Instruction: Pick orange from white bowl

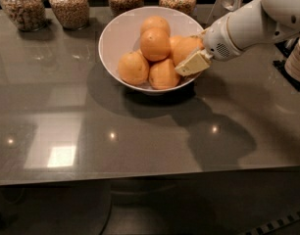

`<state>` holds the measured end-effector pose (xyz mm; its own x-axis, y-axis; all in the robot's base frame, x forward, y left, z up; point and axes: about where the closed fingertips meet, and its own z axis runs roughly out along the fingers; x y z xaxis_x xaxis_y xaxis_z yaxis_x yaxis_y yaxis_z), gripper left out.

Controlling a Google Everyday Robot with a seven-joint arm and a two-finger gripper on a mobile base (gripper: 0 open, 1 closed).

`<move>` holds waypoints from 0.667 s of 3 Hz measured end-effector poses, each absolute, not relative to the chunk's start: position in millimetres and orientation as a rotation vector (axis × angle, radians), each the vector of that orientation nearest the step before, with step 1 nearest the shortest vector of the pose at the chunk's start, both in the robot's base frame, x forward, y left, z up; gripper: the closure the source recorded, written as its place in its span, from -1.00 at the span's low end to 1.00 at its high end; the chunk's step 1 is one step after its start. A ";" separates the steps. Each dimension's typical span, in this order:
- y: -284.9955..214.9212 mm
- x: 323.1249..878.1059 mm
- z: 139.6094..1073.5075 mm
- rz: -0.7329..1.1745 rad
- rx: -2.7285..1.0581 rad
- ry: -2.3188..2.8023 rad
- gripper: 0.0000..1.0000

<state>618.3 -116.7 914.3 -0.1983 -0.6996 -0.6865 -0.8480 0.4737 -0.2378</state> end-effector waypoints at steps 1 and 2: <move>-117.6 617.6 917.5 0.243 -1.281 1.956 0.49; -121.6 615.7 943.9 0.242 -1.250 1.914 0.95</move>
Offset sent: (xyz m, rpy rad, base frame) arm -0.0042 -0.0145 0.0636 0.0734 -0.0968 -0.0232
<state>615.7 -121.6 943.9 -0.1729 -0.6758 -0.7166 -0.8327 0.4889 -0.2602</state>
